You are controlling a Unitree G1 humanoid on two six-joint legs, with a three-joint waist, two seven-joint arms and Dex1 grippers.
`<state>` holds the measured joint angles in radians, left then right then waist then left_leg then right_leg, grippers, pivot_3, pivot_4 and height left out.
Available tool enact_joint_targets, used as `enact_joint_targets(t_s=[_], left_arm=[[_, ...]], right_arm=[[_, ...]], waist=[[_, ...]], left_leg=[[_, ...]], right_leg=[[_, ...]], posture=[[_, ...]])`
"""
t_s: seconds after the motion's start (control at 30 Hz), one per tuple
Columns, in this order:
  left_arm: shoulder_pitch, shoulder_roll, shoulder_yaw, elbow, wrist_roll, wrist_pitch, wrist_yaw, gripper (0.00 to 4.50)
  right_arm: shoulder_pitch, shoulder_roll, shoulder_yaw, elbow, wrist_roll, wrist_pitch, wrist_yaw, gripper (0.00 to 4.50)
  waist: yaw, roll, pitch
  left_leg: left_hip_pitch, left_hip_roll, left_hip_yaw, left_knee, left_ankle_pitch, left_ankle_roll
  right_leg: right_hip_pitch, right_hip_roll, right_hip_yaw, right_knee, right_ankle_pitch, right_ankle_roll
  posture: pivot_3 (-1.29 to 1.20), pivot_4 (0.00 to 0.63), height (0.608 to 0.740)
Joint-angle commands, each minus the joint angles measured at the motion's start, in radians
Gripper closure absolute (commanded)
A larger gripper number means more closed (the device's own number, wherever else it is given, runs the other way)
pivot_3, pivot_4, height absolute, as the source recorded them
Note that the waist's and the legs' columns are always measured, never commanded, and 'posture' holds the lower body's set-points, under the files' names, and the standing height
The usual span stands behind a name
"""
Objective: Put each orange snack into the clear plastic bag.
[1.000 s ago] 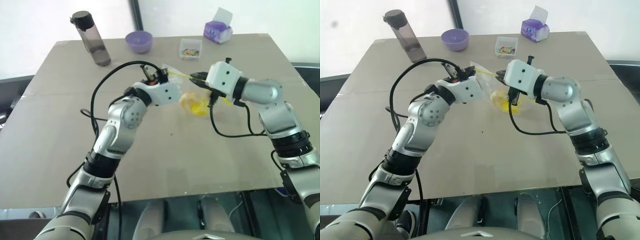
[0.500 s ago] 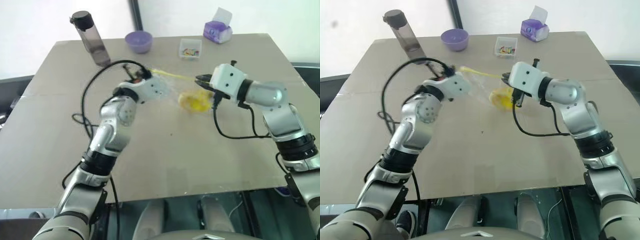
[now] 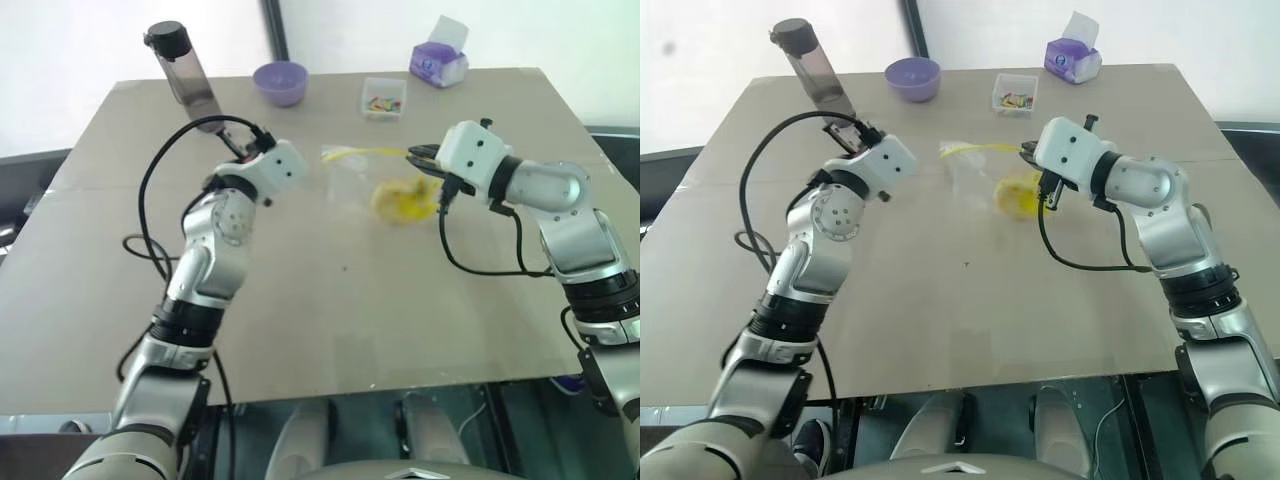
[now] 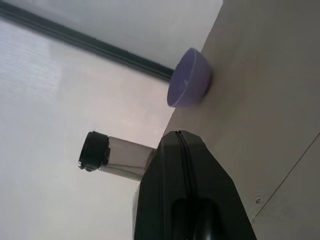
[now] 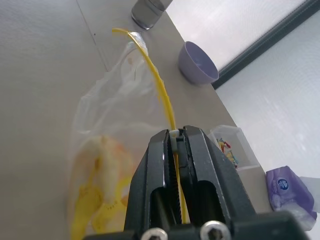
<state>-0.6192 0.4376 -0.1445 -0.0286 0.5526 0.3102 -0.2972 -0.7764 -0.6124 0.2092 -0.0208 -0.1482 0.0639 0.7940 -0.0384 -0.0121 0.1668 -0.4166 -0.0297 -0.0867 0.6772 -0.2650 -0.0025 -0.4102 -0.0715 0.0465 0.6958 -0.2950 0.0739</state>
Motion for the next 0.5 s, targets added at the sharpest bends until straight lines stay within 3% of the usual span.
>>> enact_joint_targets(t_s=[0.03,0.1,0.27,0.5], left_arm=[[0.016,0.023,-0.026,-0.097,-0.009,-0.090,-0.018,3.78],[0.024,0.038,-0.059,-0.128,-0.021,-0.182,-0.032,3.13],[0.039,0.023,-0.056,-0.183,-0.057,-0.246,-0.032,3.13],[0.040,0.011,-0.095,-0.120,-0.023,-0.186,-0.079,3.13]], right_arm=[[-0.008,0.002,-0.026,-0.034,0.006,0.000,-0.013,4.50],[-0.005,0.005,-0.024,-0.035,0.005,0.000,-0.013,4.50],[-0.004,0.008,-0.024,-0.035,0.006,0.001,-0.011,4.50],[-0.008,0.011,-0.025,-0.038,0.005,0.006,-0.010,4.50]], waist=[[-0.002,0.000,0.000],[-0.005,0.000,0.000],[-0.003,0.000,0.000],[-0.003,0.000,0.000]], left_leg=[[0.000,0.000,0.000,0.000,0.000,0.000],[0.000,0.000,0.000,0.000,0.000,0.000],[0.000,0.000,0.001,0.000,0.000,0.000],[0.000,0.000,0.001,0.000,0.000,0.000]], right_leg=[[0.000,0.000,0.000,0.000,0.000,0.000],[0.000,0.001,0.000,0.000,0.000,0.000],[0.000,0.000,0.001,0.000,0.000,0.000],[0.000,0.001,0.001,0.001,0.000,0.000]], posture=[[0.00,0.150,0.740],[0.00,0.150,0.740],[0.00,0.150,0.740],[0.00,0.150,0.740]])
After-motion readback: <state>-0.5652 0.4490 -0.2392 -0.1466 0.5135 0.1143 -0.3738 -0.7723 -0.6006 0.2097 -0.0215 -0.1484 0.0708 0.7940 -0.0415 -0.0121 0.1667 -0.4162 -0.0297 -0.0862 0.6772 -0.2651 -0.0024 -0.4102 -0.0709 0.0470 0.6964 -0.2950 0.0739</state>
